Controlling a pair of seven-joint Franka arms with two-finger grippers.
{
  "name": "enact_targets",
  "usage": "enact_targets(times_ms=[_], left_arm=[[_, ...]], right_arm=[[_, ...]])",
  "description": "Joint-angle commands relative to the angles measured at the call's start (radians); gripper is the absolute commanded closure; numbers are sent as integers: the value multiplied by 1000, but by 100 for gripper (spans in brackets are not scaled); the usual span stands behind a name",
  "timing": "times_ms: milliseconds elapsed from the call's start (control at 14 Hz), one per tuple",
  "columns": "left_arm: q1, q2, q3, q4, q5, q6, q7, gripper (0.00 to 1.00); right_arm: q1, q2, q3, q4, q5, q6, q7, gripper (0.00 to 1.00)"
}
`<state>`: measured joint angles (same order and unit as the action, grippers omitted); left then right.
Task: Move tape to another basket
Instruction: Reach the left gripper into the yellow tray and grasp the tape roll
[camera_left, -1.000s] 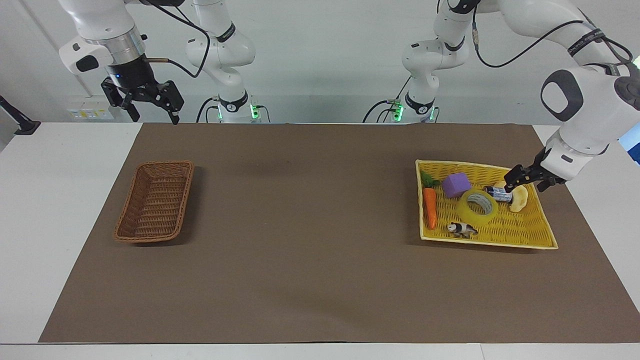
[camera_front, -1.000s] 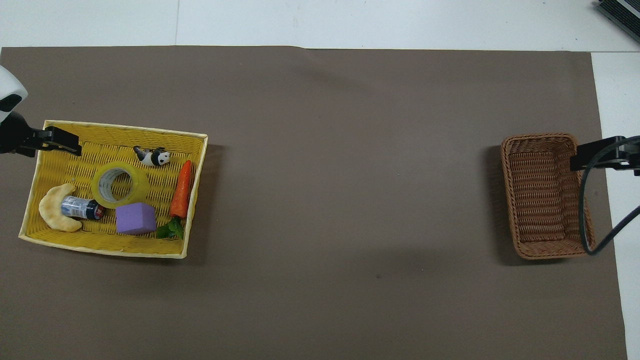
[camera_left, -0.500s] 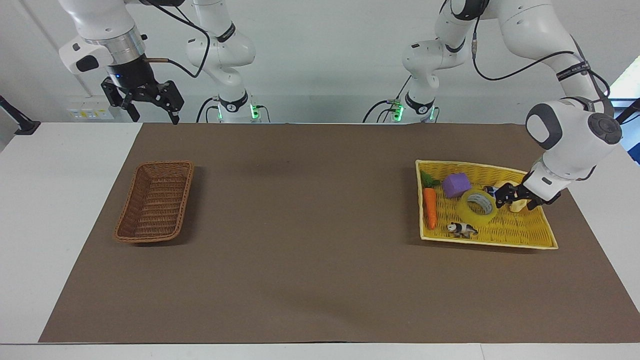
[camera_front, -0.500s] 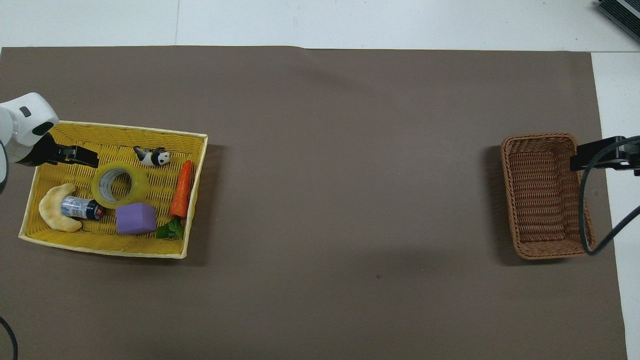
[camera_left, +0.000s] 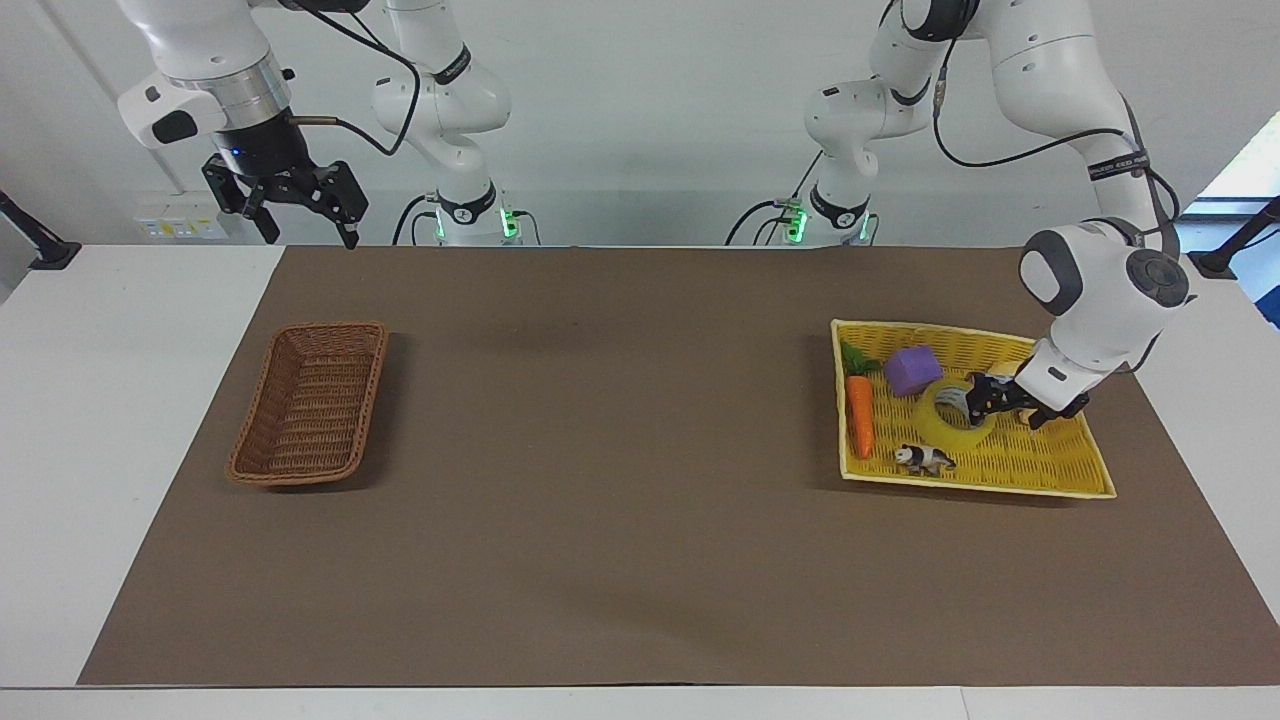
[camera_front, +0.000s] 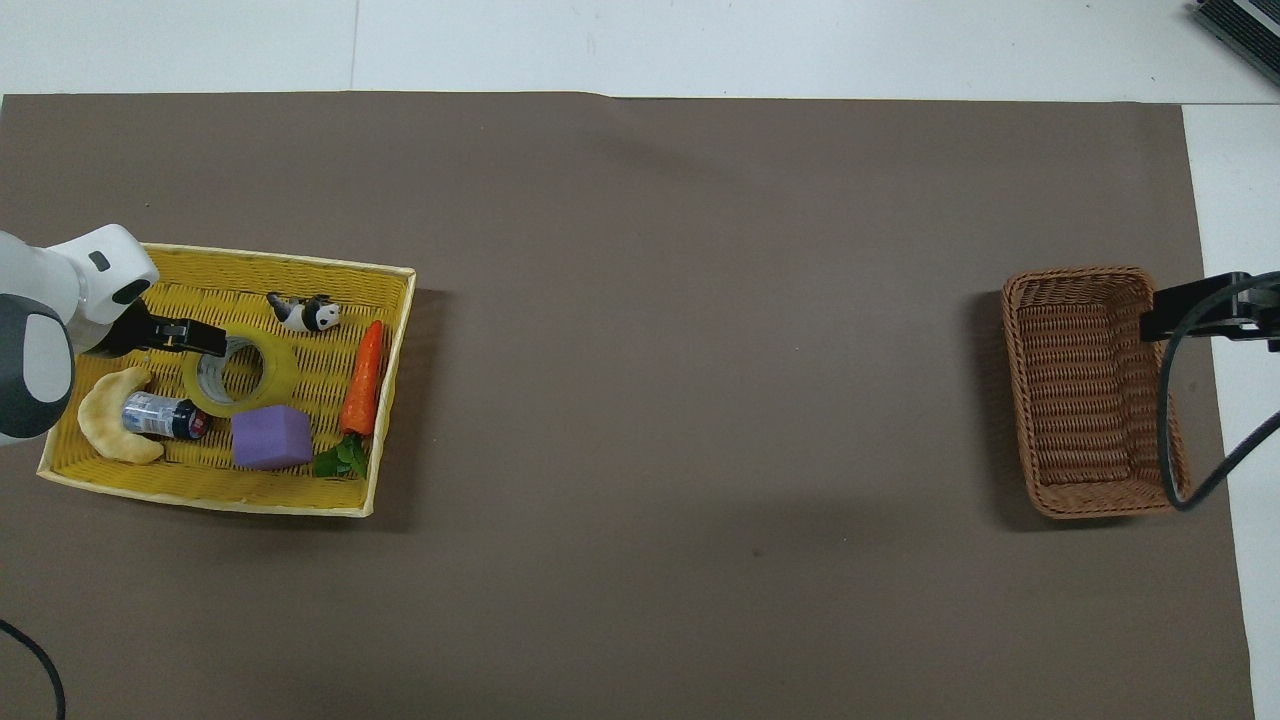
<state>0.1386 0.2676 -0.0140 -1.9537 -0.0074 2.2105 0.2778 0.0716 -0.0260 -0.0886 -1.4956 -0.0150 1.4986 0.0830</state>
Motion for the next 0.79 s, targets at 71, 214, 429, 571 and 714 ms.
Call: enact_targets(times_ms=[71,214,429,571,714], left_arm=[[3,-1,-4,-60,1,55,18,0],[4,-1,-4,-74,1,72,18,15],[7,-1,-4,-70,1,64,6,80],[3,-1,-4,-62,0,54,4,100],[-2,-13,-4,-50,-6,34,-8,100]], right_arm=[[-12,-8,4,-14,7,9,-20,0],[-12,-8,4,-14,7,8,-20,0],[-12,-8,4,-14,7,8,-20,0],[-12,-8,4,-14,7,8,-20,0],[-12,-8,4,-14,7,8,-20,0]])
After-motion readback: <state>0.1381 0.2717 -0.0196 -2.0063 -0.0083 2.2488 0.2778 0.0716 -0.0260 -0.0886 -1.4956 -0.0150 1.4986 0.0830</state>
